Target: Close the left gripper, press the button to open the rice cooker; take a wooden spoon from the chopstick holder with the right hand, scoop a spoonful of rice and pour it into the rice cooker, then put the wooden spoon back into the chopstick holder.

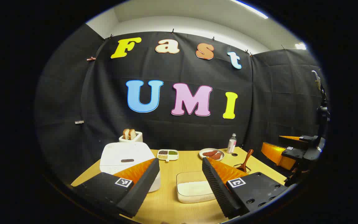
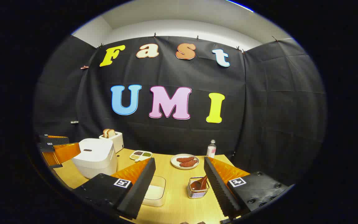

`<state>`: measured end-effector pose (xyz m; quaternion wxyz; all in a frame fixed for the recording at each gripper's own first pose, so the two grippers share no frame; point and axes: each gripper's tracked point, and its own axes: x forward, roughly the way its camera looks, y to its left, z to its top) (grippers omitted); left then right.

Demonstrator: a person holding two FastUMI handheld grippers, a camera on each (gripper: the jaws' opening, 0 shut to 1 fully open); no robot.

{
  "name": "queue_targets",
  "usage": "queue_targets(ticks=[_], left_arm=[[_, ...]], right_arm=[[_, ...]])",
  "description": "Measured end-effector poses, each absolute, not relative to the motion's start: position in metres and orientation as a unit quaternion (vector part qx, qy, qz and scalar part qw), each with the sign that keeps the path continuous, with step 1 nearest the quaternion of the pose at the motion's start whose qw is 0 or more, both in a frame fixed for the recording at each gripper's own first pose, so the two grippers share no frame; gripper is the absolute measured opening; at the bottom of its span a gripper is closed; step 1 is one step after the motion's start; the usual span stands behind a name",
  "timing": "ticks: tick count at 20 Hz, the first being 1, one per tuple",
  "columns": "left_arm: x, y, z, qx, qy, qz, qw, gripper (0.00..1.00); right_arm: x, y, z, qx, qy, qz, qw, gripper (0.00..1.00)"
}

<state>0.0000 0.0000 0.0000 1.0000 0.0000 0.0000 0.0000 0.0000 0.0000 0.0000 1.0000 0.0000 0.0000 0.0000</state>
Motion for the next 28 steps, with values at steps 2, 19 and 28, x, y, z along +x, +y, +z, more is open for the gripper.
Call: queue_targets(ticks=[2,19,28], left_arm=[[-0.002,0.005,0.0,0.003,0.002,0.002,1.0,0.95],[-0.006,0.057,-0.005,-0.012,0.004,0.063,0.998,0.96],[0.005,0.11,0.01,0.005,0.005,0.107,0.994,0.97]], right_arm=[[0.003,0.002,0.0,0.001,0.001,0.004,1.0,0.98],[0.009,0.016,-0.004,0.006,-0.005,0.015,1.0,0.98],[-0.002,0.006,-0.004,0.006,-0.005,0.0,1.0,0.98]])
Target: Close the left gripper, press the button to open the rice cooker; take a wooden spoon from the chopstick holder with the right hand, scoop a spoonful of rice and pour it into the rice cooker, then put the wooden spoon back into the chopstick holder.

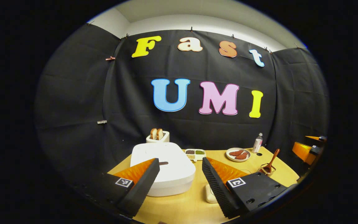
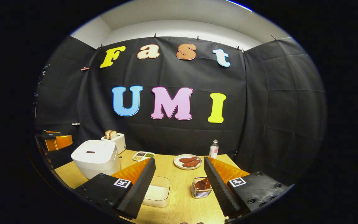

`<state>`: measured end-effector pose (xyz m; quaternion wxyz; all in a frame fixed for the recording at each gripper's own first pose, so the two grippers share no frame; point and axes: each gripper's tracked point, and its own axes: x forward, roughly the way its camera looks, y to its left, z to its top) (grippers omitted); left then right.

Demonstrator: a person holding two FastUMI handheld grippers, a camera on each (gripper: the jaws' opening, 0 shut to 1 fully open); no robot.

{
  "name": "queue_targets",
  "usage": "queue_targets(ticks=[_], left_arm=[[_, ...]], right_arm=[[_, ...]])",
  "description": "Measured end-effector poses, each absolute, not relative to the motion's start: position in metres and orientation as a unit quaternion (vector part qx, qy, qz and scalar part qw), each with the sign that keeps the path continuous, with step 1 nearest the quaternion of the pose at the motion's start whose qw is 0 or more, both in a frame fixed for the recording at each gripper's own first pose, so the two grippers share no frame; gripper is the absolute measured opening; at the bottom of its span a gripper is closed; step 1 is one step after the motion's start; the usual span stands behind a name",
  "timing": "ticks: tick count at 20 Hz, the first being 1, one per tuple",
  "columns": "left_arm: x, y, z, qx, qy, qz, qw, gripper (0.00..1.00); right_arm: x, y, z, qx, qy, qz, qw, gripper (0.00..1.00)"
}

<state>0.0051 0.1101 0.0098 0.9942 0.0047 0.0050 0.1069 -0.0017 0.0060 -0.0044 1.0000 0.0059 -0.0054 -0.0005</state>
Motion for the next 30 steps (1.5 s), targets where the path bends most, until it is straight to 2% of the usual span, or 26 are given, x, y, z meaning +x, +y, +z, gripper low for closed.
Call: queue_targets(ticks=[4,7,9,10,11,14,15,24,30], left_arm=[[0.017,0.126,0.018,0.023,0.007,0.096,0.995,0.83],[0.027,0.141,0.026,0.004,0.006,0.092,0.996,0.53],[0.036,0.149,0.021,0.0,0.016,0.089,0.996,0.41],[0.042,0.155,0.021,-0.003,0.022,0.088,0.996,0.41],[0.048,0.159,0.02,-0.008,0.027,0.082,0.996,0.27],[0.067,0.195,0.01,0.006,0.032,0.115,0.993,0.14],[0.074,0.198,0.005,0.005,0.034,0.107,0.994,0.08],[0.142,0.19,-0.059,-0.054,0.124,-0.002,0.991,0.07],[0.158,0.193,-0.088,-0.04,0.153,-0.002,0.987,0.07]], right_arm=[[-0.012,-0.003,-0.004,0.008,-0.003,-0.014,1.0,0.98],[-0.022,-0.012,-0.007,0.009,0.0,-0.03,0.999,0.98],[-0.029,-0.017,-0.009,0.013,0.005,-0.043,0.999,0.98],[-0.033,-0.019,-0.011,0.014,0.007,-0.049,0.999,0.98],[-0.037,-0.02,-0.012,0.014,0.009,-0.054,0.998,0.98],[-0.051,-0.018,-0.014,0.015,0.013,-0.065,0.998,0.98],[-0.056,-0.016,-0.014,0.019,0.013,-0.065,0.998,0.98],[-0.096,-0.012,-0.016,0.034,0.021,-0.1,0.994,0.98],[-0.102,-0.015,-0.009,0.025,0.01,-0.113,0.993,0.98]])
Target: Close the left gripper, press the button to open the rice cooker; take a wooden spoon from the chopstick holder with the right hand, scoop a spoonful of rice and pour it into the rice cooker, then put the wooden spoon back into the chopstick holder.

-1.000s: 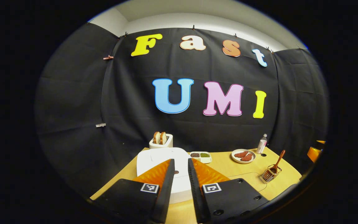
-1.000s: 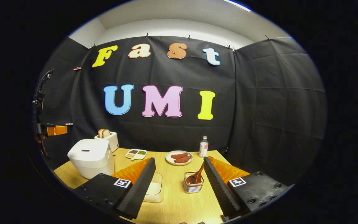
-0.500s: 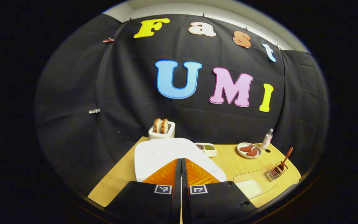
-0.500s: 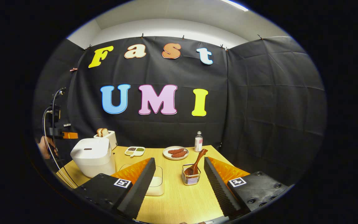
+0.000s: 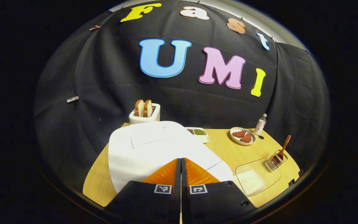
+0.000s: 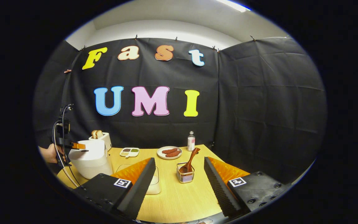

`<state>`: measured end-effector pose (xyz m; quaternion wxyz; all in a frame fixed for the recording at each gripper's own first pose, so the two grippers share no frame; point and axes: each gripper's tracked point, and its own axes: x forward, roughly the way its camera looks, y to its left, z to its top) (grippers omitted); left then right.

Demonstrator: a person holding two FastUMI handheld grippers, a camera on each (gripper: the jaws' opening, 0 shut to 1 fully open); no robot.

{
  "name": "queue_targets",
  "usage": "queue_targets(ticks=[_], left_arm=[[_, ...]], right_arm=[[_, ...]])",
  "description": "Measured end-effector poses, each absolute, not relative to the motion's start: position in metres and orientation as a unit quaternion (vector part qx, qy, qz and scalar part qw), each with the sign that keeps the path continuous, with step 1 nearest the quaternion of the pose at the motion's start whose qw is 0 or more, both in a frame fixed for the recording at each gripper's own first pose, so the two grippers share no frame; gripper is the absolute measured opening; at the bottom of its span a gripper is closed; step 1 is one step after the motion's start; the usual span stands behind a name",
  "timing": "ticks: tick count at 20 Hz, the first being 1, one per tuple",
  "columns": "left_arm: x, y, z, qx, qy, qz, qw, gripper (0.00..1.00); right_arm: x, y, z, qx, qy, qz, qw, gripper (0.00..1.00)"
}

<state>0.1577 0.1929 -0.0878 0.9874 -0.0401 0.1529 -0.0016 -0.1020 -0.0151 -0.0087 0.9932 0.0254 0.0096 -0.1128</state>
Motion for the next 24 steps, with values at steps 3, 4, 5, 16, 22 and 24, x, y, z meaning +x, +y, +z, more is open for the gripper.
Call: queue_targets(ticks=[3,4,5,16,22,24], left_arm=[[0.156,0.199,-0.103,-0.052,0.16,0.013,0.986,0.07],[0.156,0.198,-0.106,-0.055,0.162,0.013,0.985,0.07],[0.156,0.2,-0.101,-0.051,0.16,0.016,0.986,0.07],[0.159,0.201,-0.076,0.025,0.151,0.082,0.985,0.07],[0.102,0.172,0.013,0.004,-0.003,0.149,0.989,0.08],[0.084,0.154,0.013,-0.012,-0.005,0.149,0.989,0.09]], right_arm=[[-0.095,-0.016,-0.01,0.027,0.011,-0.109,0.994,0.98],[-0.092,-0.014,-0.012,0.028,0.014,-0.105,0.994,0.98],[-0.087,-0.013,-0.015,0.028,0.017,-0.099,0.994,0.98],[-0.021,-0.042,-0.031,0.055,0.034,-0.06,0.996,0.98],[0.019,-0.071,-0.049,0.097,0.054,-0.058,0.992,0.98],[0.034,-0.082,-0.055,0.1,0.059,-0.059,0.991,0.98]])
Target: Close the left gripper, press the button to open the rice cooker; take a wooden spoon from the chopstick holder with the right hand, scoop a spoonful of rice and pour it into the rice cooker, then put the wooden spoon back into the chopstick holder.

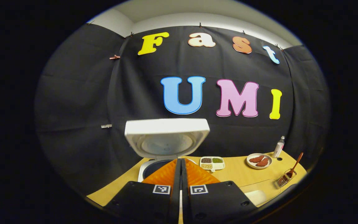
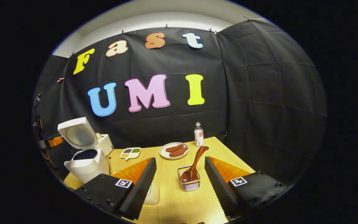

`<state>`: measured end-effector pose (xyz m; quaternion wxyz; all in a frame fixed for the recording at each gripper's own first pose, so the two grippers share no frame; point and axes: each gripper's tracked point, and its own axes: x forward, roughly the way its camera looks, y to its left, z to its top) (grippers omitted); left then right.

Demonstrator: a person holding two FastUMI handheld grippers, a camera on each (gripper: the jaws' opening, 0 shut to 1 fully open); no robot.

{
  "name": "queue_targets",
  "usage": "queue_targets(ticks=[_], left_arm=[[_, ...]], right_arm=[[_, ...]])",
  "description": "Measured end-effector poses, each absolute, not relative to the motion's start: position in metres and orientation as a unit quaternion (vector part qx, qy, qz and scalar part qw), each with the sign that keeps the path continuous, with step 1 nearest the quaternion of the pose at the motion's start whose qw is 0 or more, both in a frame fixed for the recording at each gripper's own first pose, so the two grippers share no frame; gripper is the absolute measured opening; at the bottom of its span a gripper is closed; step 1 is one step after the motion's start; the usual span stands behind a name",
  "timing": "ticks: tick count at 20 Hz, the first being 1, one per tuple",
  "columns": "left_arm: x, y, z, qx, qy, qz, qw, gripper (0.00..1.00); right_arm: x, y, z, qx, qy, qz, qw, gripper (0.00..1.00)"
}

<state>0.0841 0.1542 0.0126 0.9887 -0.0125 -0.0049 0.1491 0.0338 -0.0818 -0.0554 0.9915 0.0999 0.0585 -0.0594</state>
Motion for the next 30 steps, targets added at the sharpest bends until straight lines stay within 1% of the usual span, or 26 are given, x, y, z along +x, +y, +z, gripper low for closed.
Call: queue_targets(ticks=[2,3,5,6,8,9,10,11,14,17,20,23,25,27,28,29,30], left_arm=[[0.067,0.139,0.01,-0.02,-0.001,0.15,0.989,0.09],[0.059,0.131,0.009,-0.016,0.001,0.149,0.989,0.13],[0.045,0.114,0.005,0.004,0.008,0.143,0.99,0.25],[0.04,0.106,0.001,0.015,0.015,0.143,0.99,0.35],[0.032,0.086,-0.002,0.026,0.02,0.134,0.99,0.58],[0.029,0.074,-0.004,0.027,0.022,0.129,0.991,0.82],[0.027,0.063,-0.008,0.028,0.025,0.127,0.991,0.94],[0.027,0.055,-0.013,0.03,0.029,0.124,0.991,0.98],[0.027,0.031,-0.028,0.037,0.051,0.125,0.99,0.96],[0.027,0.011,-0.038,0.035,0.068,0.128,0.989,0.97],[0.028,0.001,-0.046,0.044,0.085,0.133,0.986,0.97],[0.027,-0.009,-0.051,0.024,0.097,0.138,0.985,0.97],[0.025,-0.012,-0.053,0.012,0.1,0.146,0.984,0.97],[0.022,-0.014,-0.06,0.007,0.108,0.151,0.983,0.97],[0.021,-0.019,-0.062,0.001,0.11,0.145,0.983,0.97],[0.02,-0.024,-0.062,-0.006,0.11,0.135,0.985,0.98],[0.019,-0.027,-0.063,-0.011,0.111,0.128,0.986,0.98]], right_arm=[[0.047,-0.088,-0.063,0.102,0.067,-0.054,0.991,0.98],[0.055,-0.09,-0.067,0.098,0.071,-0.049,0.991,0.98],[0.07,-0.097,-0.072,0.091,0.076,-0.043,0.992,0.98],[0.077,-0.101,-0.073,0.089,0.077,-0.041,0.992,0.98],[0.093,-0.108,-0.08,0.089,0.082,-0.037,0.992,0.98],[0.1,-0.11,-0.084,0.089,0.087,-0.036,0.992,0.98],[0.109,-0.115,-0.089,0.088,0.092,-0.036,0.991,0.98],[0.119,-0.119,-0.093,0.085,0.095,-0.034,0.991,0.98],[0.149,-0.129,-0.111,0.084,0.111,-0.029,0.99,0.98],[0.174,-0.134,-0.14,0.093,0.145,-0.023,0.985,0.98],[0.193,-0.134,-0.172,0.1,0.182,-0.011,0.978,0.98],[0.21,-0.13,-0.199,0.11,0.214,0.005,0.971,0.98],[0.218,-0.125,-0.216,0.129,0.236,0.015,0.963,0.96],[0.225,-0.121,-0.226,0.147,0.249,0.021,0.957,0.87],[0.23,-0.122,-0.229,0.154,0.25,0.019,0.956,0.72],[0.232,-0.121,-0.227,0.165,0.247,0.018,0.955,0.67],[0.236,-0.119,-0.226,0.175,0.247,0.013,0.953,0.53]])
